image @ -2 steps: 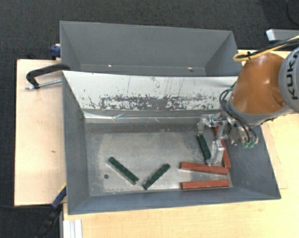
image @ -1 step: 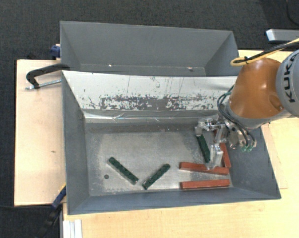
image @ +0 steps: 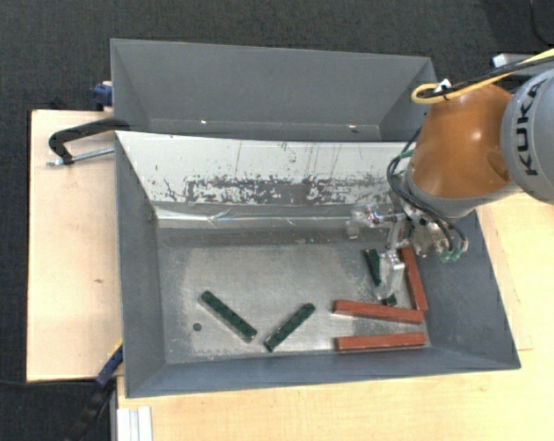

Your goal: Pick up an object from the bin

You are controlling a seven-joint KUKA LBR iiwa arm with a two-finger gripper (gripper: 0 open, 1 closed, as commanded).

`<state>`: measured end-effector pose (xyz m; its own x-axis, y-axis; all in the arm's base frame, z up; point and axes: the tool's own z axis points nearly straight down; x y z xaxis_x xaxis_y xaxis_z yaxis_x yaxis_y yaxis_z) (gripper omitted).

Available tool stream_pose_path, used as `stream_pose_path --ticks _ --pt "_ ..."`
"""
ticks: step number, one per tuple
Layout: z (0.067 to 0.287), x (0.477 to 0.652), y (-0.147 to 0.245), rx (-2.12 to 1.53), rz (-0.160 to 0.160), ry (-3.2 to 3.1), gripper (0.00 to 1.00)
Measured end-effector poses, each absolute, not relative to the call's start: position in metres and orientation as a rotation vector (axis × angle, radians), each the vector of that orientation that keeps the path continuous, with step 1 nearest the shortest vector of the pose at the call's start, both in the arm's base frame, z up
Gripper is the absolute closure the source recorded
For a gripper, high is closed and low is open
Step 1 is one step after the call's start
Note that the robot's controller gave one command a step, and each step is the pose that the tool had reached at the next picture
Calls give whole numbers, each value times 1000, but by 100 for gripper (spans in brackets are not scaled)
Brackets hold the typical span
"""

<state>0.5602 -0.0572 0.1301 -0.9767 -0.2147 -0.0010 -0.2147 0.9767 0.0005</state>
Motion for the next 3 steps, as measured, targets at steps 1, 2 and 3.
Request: stream_pose_path --ticks 1,2,3 --pt "76 502 -131 81 1 3129 100" --pt "71 499 -131 80 1 3137 0" --pt "71 499 -131 80 1 3137 0"
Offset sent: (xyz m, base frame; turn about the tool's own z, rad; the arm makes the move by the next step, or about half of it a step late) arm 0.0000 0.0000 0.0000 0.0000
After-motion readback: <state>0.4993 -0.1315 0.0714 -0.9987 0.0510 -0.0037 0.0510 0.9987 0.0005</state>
